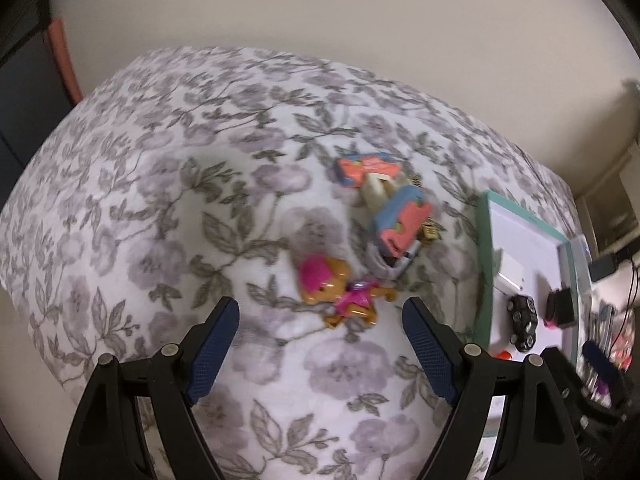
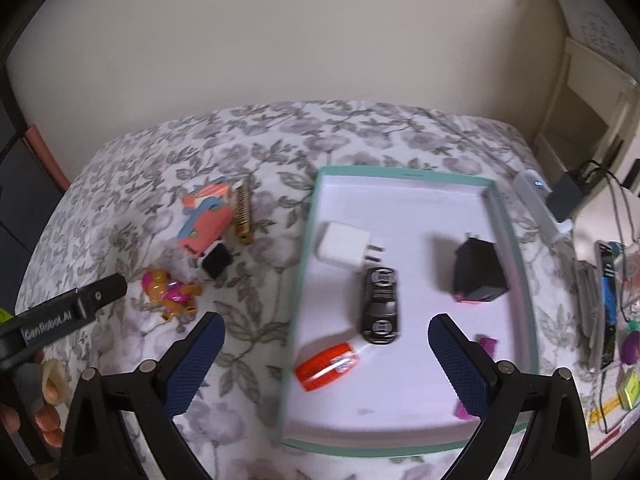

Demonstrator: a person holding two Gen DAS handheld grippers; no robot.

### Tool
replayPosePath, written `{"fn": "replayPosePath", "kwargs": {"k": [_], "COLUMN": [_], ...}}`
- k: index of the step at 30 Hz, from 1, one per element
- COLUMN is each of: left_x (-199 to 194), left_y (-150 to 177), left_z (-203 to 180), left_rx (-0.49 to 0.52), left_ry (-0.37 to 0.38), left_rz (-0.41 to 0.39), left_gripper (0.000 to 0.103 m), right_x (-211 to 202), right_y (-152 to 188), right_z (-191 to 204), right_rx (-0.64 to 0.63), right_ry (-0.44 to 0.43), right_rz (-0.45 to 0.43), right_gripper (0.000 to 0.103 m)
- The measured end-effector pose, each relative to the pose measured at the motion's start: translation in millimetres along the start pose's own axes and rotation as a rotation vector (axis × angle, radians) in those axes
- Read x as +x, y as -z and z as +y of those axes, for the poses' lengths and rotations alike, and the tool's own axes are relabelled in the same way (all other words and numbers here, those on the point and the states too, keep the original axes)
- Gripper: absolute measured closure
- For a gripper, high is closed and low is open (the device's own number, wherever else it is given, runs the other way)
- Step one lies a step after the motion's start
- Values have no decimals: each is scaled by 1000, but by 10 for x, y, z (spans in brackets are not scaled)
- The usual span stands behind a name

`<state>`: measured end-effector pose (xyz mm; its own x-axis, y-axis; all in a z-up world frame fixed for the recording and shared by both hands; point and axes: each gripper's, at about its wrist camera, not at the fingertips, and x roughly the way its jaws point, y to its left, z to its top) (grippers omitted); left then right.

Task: Organize rigid objects
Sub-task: 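Move both open tools out of the tray toward the remaining toys, then grasp the pink dog figure with the left tool while the right tool grasps the coral-and-blue toy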

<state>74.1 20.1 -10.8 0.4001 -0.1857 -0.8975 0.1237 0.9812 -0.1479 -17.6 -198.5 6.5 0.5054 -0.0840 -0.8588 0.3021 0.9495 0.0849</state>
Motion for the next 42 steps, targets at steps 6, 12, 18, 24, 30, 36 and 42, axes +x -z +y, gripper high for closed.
{"fn": "replayPosePath", "kwargs": {"k": [6, 12, 18, 24, 30, 36, 42], "left_x": [84, 189, 287, 374, 502, 616, 639], "left_y": [-68, -110, -140, -187, -226, -223, -204], "left_z": [358, 616, 701, 643, 529, 442, 382], "left_rx": [-90, -154, -172, -173, -171, -165, -142], "left_ry": [-33, -65, -76, -51, 7, 54, 46], "left_rz": [9, 17, 24, 21, 27, 51, 63], "left_gripper": [19, 18, 10, 9, 7, 2, 2], "right_x": [164, 334, 537, 700, 810, 869, 860], "right_y": [-47, -87, -149, -223, -342, -385, -399], "right_z": [254, 556, 742, 729, 642, 576, 539], "right_rx": [11, -21, -64, -77, -32, -18, -13], "right_ry": [-75, -115, -116, -96, -107, -89, -81], "right_rz": [23, 40, 60, 76, 78, 80, 75], "right_gripper": [0, 0, 0, 0, 0, 0, 0]}}
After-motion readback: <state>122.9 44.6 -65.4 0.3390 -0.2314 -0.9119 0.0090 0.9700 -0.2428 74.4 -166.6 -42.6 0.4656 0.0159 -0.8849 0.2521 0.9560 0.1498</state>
